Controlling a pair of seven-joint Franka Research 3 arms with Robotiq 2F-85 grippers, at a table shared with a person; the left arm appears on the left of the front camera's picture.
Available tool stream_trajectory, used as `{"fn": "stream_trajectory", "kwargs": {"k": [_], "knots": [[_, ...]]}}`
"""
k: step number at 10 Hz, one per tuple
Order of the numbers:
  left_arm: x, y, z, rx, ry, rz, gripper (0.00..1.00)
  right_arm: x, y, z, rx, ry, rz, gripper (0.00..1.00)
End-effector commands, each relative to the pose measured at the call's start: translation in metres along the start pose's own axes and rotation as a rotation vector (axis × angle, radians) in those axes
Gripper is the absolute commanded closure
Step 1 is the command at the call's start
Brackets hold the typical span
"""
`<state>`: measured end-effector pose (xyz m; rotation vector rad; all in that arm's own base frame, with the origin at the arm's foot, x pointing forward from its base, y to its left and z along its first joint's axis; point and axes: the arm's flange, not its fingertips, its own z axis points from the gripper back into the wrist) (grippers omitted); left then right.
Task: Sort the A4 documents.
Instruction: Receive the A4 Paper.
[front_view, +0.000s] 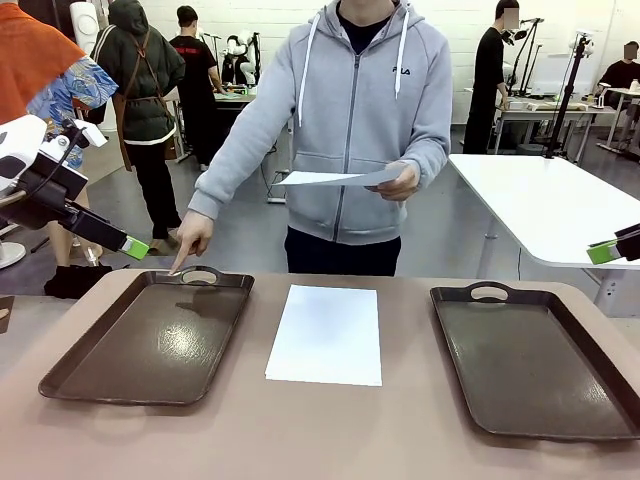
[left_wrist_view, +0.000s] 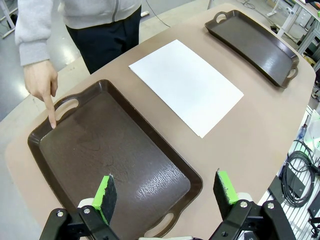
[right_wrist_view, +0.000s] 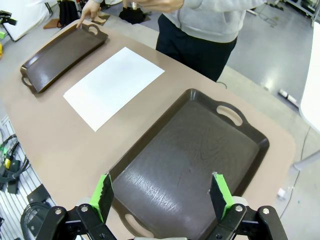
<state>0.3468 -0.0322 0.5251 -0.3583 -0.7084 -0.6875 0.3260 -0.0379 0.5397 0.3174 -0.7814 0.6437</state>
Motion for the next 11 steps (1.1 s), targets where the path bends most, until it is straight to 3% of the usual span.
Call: {"fn": "stream_trajectory", "kwargs": {"k": [1, 11], "knots": [[-0.0003, 0.0007, -0.0007, -0.006, -0.003, 0.0, 0.0, -0.0002, -0.0003, -0.0002, 0.002, -0.001, -0.001, 0.0], [-0.0003, 0.0007, -0.0007, -0.006, -0.003, 0.0, 0.0, -0.0002, -0.0003, -0.0002, 0.002, -0.001, -0.001, 0.0]]}}
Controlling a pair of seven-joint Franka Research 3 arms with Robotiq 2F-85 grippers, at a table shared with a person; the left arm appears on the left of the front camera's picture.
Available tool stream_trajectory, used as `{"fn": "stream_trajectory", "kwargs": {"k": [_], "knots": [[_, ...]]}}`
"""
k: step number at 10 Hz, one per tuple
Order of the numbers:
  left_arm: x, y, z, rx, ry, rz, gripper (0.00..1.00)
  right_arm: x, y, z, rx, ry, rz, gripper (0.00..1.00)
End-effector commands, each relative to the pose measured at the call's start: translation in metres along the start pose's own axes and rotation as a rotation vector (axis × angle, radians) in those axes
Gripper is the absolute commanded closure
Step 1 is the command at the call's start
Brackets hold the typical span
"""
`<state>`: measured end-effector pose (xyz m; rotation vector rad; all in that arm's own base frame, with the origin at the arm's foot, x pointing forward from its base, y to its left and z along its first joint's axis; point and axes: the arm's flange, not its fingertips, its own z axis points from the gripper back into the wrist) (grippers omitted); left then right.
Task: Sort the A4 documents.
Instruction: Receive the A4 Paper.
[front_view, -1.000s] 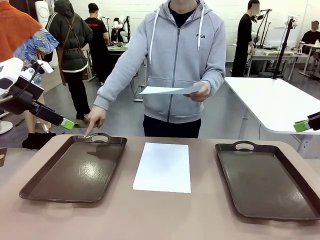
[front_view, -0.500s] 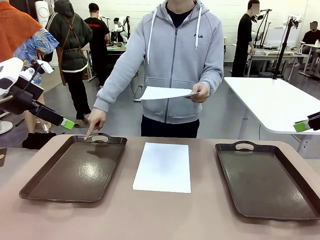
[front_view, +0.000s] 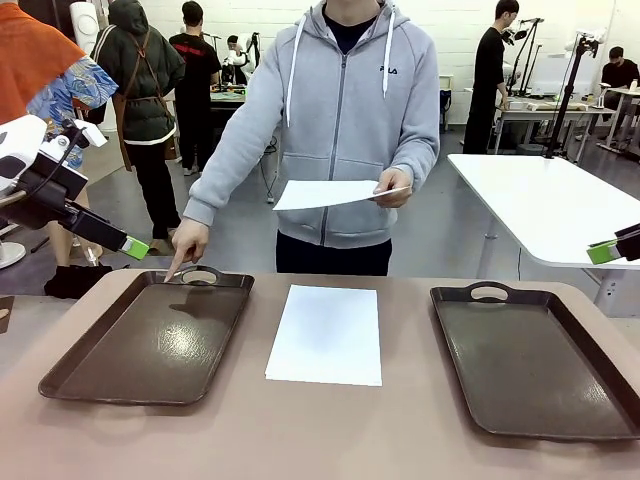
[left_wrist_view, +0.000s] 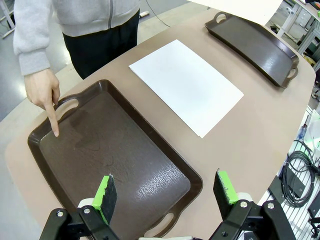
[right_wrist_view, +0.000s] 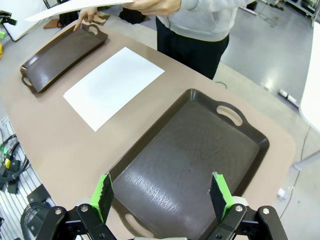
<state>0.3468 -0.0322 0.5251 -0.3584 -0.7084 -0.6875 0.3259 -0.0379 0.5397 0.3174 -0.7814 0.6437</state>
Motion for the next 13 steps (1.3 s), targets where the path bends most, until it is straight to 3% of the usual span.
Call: {"fn": "stream_trajectory", "kwargs": {"k": [1, 10, 13], "knots": [[0.0, 0.001, -0.001, -0.006, -0.003, 0.0, 0.0, 0.0, 0.0, 0.0, 0.002, -0.001, -0.001, 0.0], [0.0, 0.0, 0.0, 0.0, 0.0, 0.0, 0.0, 0.0, 0.0, 0.0, 0.002, -0.001, -0.001, 0.0], [0.026, 0.009, -0.026, -0.095, 0.041, 0.159, 0.0, 0.0, 0.0, 0.0, 0.002, -0.001, -0.001, 0.0]]}}
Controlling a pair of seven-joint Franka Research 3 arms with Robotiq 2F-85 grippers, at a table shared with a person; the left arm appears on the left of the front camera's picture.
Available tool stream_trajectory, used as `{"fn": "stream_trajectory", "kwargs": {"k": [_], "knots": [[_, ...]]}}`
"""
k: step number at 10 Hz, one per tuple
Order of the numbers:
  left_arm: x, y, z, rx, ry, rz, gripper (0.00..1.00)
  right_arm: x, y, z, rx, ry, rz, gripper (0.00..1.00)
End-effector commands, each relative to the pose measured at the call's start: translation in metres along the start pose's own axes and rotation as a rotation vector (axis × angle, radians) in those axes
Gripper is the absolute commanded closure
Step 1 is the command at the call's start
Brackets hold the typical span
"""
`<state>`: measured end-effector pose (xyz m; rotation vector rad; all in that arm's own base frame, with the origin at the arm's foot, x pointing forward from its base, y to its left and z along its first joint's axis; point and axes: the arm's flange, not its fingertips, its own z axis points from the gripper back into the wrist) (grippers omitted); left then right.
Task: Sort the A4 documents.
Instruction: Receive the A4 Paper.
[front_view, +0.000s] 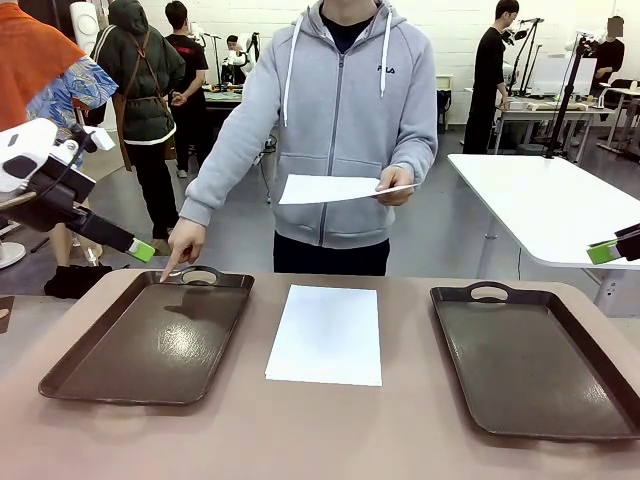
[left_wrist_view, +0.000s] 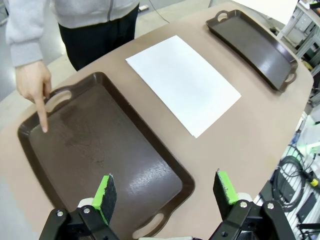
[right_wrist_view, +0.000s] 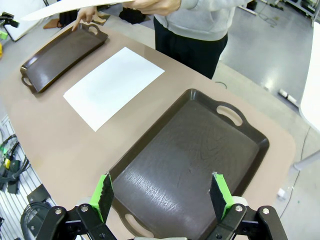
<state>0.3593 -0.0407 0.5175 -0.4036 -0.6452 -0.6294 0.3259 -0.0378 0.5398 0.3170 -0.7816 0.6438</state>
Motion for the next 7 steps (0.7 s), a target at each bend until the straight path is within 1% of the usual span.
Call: {"fn": "stream_trajectory", "kwargs": {"k": [1, 3, 5, 7], "knots": [[0.032, 0.008, -0.017, -0.096, 0.0, 0.124, 0.0, 0.0, 0.0, 0.0, 0.003, -0.001, -0.001, 0.0], [0.058, 0.022, -0.037, -0.178, -0.023, 0.261, 0.0, 0.0, 0.0, 0.0, 0.003, -0.001, -0.001, 0.0], [0.082, 0.037, -0.059, -0.196, -0.059, 0.391, 0.0, 0.0, 0.0, 0.0, 0.003, -0.001, -0.001, 0.0], [0.099, 0.052, -0.073, -0.248, -0.091, 0.567, 0.0, 0.0, 0.0, 0.0, 0.003, -0.001, -0.001, 0.0]]}}
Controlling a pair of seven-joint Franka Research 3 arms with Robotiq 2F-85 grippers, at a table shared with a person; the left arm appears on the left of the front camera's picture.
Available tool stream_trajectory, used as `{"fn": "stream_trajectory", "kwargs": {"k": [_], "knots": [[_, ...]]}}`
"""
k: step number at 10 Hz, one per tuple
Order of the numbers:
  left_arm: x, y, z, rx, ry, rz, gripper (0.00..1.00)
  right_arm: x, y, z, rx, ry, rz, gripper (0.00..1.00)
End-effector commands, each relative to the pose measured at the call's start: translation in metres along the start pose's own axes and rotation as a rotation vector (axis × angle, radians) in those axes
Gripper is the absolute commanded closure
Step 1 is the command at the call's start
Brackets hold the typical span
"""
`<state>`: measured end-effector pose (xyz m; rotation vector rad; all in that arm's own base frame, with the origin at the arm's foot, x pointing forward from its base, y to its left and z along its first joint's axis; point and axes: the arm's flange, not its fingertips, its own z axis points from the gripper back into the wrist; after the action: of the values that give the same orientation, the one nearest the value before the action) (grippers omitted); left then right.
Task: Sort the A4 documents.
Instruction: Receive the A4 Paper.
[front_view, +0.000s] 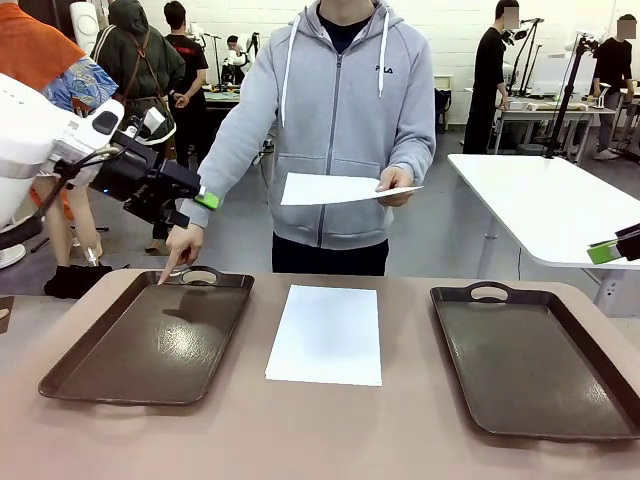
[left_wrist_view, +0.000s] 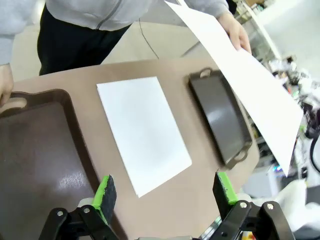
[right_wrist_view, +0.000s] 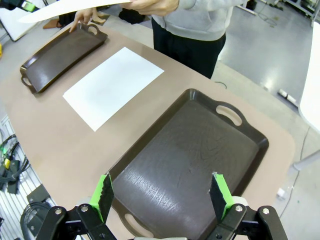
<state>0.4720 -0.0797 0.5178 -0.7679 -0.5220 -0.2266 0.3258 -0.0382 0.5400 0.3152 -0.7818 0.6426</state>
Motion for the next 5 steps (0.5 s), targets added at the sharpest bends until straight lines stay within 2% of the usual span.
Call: {"fn": "stream_trajectory", "kwargs": {"k": [1, 5], "knots": [[0.025, 0.002, -0.012, -0.054, -0.03, 0.147, 0.0, 0.0, 0.0, -0.001, 0.005, -0.001, -0.001, 0.0], [0.061, 0.0, -0.038, -0.228, -0.015, 0.349, 0.0, 0.0, 0.0, -0.001, 0.005, -0.001, -0.001, 0.0]]}}
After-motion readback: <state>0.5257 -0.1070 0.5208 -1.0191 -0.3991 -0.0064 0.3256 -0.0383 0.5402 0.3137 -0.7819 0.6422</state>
